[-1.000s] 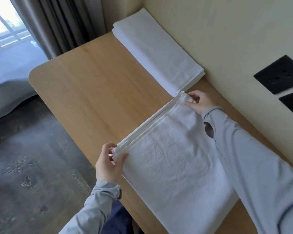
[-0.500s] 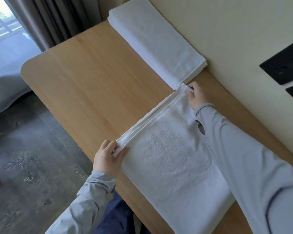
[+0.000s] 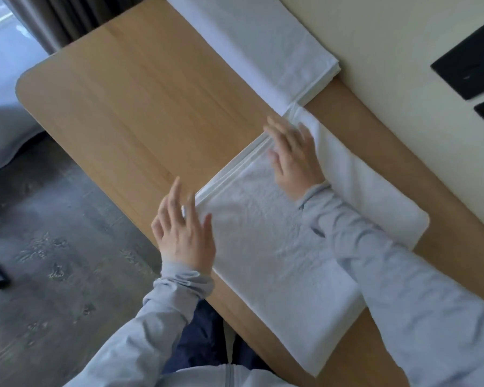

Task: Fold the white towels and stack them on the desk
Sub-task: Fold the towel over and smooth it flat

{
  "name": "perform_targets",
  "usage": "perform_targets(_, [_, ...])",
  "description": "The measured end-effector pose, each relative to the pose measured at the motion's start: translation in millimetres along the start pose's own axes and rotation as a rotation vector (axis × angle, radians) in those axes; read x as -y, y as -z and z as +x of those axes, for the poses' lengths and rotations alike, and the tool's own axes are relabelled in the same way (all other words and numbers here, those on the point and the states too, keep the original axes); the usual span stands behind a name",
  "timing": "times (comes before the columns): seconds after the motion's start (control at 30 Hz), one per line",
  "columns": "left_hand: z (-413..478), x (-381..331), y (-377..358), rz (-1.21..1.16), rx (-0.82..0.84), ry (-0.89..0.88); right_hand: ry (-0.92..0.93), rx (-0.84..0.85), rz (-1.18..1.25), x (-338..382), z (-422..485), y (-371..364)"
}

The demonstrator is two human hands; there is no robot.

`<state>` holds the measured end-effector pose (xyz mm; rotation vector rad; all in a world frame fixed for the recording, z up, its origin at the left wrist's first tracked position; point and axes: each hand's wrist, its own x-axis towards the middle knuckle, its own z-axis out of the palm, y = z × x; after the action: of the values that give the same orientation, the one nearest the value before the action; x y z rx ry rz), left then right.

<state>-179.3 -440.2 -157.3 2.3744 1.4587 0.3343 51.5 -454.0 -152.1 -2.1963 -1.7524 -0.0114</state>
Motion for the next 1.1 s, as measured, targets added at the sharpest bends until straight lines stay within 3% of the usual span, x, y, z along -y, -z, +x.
perform_targets(0.1, [-10, -22, -16, 0.084, 0.18, -0.328, 0.402, 0.209, 0.031, 23, -50, -10])
perform_targets(0.17, [-13, -13, -27, 0.13, 0.266, -0.364, 0.459, 0.407, -0.059, 5, -52, -12])
perform_targets(0.23, [-16, 2, -35, 0.157, 0.273, -0.399, 0.349, 0.484, -0.163, -31, -36, -12])
perform_targets(0.37, [-16, 7, -45, 0.116, 0.262, -0.379, -0.053, 0.398, -0.208, -98, -1, -7])
perform_targets(0.53, [-7, 6, -40, 0.007, 0.239, -0.307, -0.247, 0.377, -0.184, -104, 15, -9])
perform_targets(0.63, [0, 0, -37, -0.152, 0.212, -0.172, -0.277, 0.2, -0.045, -80, -6, 1])
perform_targets(0.73, [19, -6, -36, -0.207, 0.067, -0.055, -0.323, 0.011, 0.066, -60, -54, 18])
perform_targets(0.83, [36, -8, -41, -0.144, 0.04, 0.03, -0.389, -0.008, 0.076, -42, -103, 27])
perform_targets(0.93, [45, -7, -48, -0.107, 0.067, 0.098, -0.085, 0.148, 0.022, -10, -132, 16])
perform_targets(1.0, [48, -4, -51, -0.108, 0.032, 0.018, 0.121, 0.282, -0.047, 3, -141, 2])
perform_targets(1.1, [49, 1, -50, -0.18, -0.059, -0.107, 0.154, 0.388, -0.165, -26, -140, -1])
